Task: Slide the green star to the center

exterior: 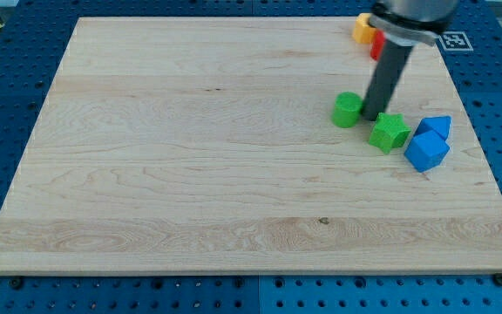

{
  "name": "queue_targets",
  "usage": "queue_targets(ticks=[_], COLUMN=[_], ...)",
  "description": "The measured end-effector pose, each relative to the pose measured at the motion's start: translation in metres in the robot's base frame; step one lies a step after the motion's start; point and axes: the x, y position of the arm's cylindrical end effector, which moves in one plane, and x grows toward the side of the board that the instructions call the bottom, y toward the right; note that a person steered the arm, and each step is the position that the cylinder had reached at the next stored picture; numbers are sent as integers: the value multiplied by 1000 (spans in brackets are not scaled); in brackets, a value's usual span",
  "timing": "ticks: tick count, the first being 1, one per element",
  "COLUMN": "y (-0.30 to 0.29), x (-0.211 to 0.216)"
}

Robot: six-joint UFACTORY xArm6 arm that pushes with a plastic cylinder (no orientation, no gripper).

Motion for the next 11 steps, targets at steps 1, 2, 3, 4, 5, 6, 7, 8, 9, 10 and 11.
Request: queue_targets(ticks=[1, 2, 3, 4, 5, 6, 7, 8, 9, 10, 11], y=[-14, 20, 42, 64, 80, 84, 84, 84, 79, 41, -10], x=[-10, -21, -21, -21, -7, 19, 19, 34, 44, 43, 42])
